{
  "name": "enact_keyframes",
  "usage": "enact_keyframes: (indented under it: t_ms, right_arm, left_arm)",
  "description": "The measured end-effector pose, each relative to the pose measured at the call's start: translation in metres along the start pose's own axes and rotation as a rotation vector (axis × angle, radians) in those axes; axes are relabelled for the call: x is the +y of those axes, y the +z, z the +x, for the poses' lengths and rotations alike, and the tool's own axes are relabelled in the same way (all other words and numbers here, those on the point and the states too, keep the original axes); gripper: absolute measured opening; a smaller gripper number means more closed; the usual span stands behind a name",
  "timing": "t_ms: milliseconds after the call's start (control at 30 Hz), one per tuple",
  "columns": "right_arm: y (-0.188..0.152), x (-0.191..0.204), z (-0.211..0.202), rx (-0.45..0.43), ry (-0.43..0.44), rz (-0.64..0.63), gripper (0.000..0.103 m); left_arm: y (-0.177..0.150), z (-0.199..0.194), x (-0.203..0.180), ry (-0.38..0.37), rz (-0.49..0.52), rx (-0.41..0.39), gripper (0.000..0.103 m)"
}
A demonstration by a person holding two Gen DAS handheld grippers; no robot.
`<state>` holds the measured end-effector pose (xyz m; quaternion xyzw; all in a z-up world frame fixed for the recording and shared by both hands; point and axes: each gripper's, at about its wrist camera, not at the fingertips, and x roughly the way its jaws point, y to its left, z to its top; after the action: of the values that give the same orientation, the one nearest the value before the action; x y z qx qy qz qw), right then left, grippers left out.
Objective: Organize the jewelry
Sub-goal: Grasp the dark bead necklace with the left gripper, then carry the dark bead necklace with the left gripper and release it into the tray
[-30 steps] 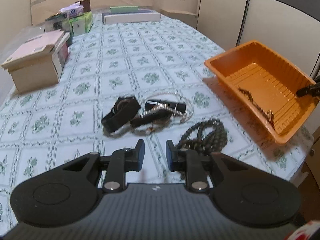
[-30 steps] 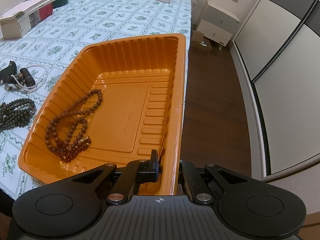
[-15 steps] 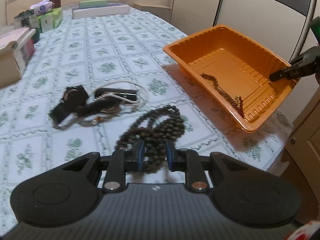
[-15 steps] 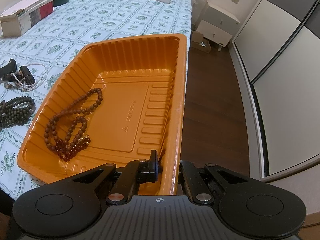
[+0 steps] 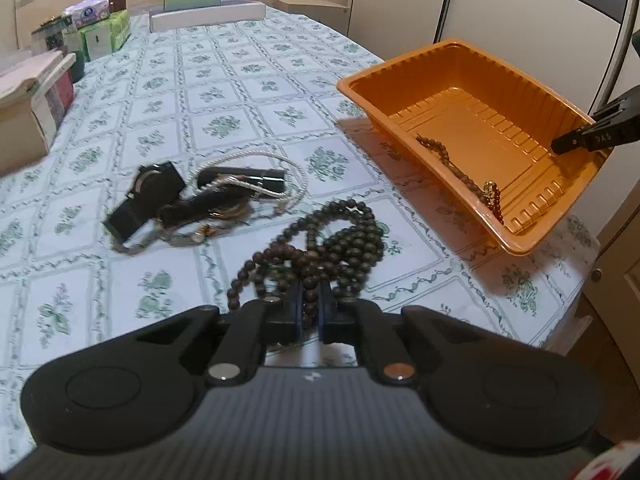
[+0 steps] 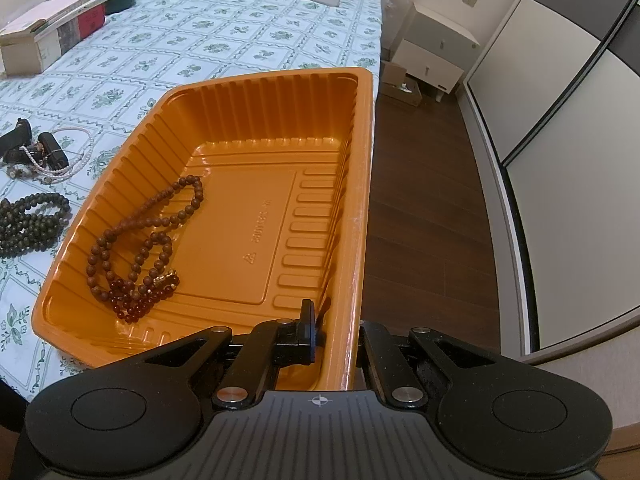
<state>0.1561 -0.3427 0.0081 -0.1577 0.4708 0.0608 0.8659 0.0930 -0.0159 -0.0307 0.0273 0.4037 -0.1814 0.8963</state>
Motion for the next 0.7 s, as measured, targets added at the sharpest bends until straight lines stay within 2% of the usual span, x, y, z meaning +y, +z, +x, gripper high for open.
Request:
enact_keyframes:
  t_ms: [367, 700]
  right_arm:
    - [0.0, 0.0, 0.001, 0.0, 0.0, 0.001, 0.003]
    - [0.0, 0.0, 0.0, -0.001, 0.0, 0.0, 0.003]
  left_arm:
    - [0.03, -0.041, 0.032, 0.053, 0.005, -0.081, 0.006]
    - [0.045, -0.044, 0.014, 0.013, 0.04, -0.113, 0.006]
